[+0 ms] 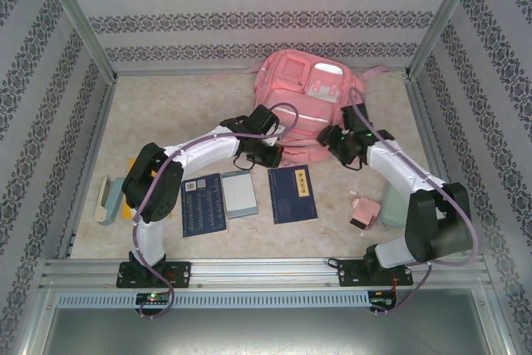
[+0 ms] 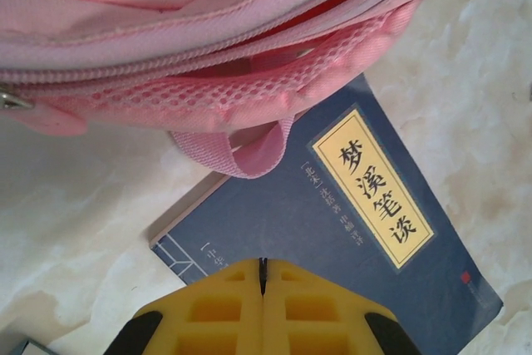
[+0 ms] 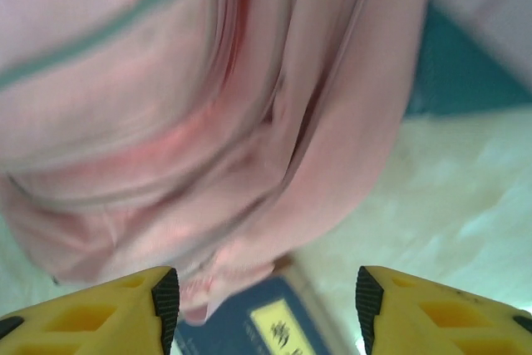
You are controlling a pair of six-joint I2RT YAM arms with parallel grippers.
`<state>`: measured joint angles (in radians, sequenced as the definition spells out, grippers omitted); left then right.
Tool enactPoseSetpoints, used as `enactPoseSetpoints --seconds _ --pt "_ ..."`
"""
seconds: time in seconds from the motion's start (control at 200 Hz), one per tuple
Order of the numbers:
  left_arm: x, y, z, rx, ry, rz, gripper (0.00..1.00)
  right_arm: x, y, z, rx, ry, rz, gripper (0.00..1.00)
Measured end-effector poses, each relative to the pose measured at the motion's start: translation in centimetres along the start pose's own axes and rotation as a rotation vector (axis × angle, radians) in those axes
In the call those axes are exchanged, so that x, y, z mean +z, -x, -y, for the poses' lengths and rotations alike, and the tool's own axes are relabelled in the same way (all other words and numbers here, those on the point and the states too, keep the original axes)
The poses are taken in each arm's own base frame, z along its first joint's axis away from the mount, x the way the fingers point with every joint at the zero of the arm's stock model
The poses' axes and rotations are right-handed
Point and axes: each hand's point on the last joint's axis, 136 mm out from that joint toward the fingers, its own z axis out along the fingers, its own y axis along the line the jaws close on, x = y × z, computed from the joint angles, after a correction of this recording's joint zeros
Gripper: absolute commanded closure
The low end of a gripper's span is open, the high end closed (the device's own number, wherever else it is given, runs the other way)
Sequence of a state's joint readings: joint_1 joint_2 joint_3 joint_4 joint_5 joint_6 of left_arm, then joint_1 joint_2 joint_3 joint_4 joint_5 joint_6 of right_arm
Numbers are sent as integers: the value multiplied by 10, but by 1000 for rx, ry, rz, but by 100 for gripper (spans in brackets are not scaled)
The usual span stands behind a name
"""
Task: Pack the student bag
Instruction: Unzip the student bag at the top-center of the table.
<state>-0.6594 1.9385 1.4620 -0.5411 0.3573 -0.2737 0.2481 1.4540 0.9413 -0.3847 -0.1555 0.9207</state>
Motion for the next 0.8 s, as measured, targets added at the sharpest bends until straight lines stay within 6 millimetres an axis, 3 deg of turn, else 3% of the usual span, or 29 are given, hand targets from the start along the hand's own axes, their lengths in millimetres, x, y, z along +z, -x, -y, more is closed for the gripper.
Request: enactPoseSetpoints --seconds 0.1,0.235,0.315,0.405,0.575,0.704,0.799 --pt "0 -1 -4 0 22 -4 100 11 -28 -14 -17 12 -52 36" --pt "-3 1 -18 -20 60 2 98 25 -43 -32 -23 26 -83 32" --pt "-8 3 -34 -48 83 13 84 33 -44 -38 -1 39 -84 31" --pt "-18 4 -56 -90 116 30 80 42 -44 -38 35 37 -85 28" --pt "-29 11 -88 -160 144 72 73 52 -39 -43 60 24 -79 31" --pt "-31 19 -96 -195 125 106 66 55 -36 -44 72 18 -77 31" --pt "-28 27 -90 -199 78 131 65 56 -35 -45 72 15 -78 31"
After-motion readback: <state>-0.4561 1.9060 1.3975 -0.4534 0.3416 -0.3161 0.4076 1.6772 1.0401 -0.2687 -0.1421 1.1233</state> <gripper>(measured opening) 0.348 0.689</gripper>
